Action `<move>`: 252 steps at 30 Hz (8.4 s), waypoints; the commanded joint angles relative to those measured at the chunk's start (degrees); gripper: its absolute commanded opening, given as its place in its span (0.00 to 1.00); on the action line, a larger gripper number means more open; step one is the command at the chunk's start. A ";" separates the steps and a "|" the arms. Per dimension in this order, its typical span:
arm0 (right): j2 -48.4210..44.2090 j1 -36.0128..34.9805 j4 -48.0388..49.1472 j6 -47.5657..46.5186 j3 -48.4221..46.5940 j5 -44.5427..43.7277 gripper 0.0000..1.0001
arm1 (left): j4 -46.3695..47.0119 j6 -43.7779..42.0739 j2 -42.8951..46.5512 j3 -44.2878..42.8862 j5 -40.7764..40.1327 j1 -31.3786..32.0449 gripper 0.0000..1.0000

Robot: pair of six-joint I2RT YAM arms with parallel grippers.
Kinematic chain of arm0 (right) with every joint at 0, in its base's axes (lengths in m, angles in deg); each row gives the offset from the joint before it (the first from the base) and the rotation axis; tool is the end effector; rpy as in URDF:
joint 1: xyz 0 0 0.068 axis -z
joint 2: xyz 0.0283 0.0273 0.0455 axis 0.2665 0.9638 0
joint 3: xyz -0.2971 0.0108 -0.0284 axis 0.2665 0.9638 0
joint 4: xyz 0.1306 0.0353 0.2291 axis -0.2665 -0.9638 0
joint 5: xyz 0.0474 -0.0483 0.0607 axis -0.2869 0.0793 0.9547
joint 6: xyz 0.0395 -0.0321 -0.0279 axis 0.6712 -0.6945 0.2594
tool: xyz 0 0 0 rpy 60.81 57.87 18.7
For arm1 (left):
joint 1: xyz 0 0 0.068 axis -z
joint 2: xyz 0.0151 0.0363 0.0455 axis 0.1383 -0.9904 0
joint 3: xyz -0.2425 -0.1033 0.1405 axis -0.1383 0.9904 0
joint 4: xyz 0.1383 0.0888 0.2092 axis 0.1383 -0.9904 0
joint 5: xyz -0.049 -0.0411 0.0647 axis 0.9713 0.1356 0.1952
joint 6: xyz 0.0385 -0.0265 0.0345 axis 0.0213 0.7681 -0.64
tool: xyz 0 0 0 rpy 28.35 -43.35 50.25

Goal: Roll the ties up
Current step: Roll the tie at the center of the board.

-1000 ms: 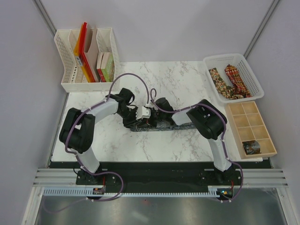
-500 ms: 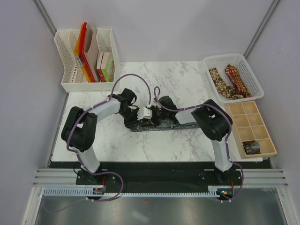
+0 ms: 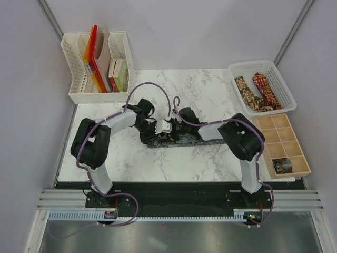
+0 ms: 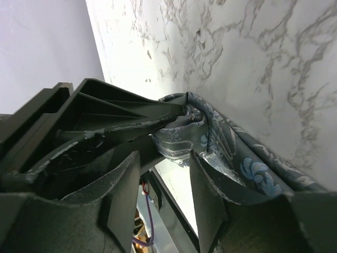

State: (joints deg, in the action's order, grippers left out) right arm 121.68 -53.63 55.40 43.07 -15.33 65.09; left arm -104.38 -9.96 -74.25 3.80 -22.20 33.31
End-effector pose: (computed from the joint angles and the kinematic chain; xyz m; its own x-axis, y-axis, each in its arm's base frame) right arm 0.3187 0.2814 0.1386 -0.9853 0.1465 -0.0882 -0.0114 0.4581 0.8888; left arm 0.2980 -0.1623 0.1841 -0.0868 0.8818 -0.4636 0.9937 0.0432 -0.1039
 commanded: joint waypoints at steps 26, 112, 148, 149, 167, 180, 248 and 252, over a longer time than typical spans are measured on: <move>3.64 1.08 -7.27 -5.72 -0.85 -2.68 0.00 | -0.27 -1.48 3.74 2.74 4.13 -0.49 0.63; 9.70 -2.87 -2.53 -1.68 0.64 -4.00 0.00 | 9.22 1.94 10.61 6.78 6.77 0.73 0.38; -0.76 0.91 1.78 1.05 1.52 3.39 0.48 | 4.13 0.10 -3.02 4.85 -1.23 2.58 0.34; -0.58 0.73 2.65 1.05 1.43 3.39 0.48 | 4.04 0.01 -3.02 4.76 -1.23 2.58 0.34; 1.70 0.03 -2.26 -2.20 -1.55 1.72 0.06 | 3.51 -0.61 -2.76 4.49 -0.97 2.41 0.37; 3.81 2.66 -12.01 -11.34 -2.52 -1.71 0.00 | 3.69 1.24 6.47 4.58 5.18 1.36 0.69; -1.46 1.79 -5.51 -5.10 -0.94 4.09 0.46 | 4.83 2.65 -3.46 4.14 -3.08 1.71 0.40; -1.20 1.87 -3.85 -3.97 -0.59 5.14 0.49 | 4.48 2.47 -3.90 3.71 -2.73 1.71 0.39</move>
State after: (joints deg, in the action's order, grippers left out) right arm 122.83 -51.77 50.22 39.10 -16.51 68.15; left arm -101.84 -6.15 -73.02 5.59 -20.71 34.23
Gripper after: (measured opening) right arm 0.483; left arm 0.436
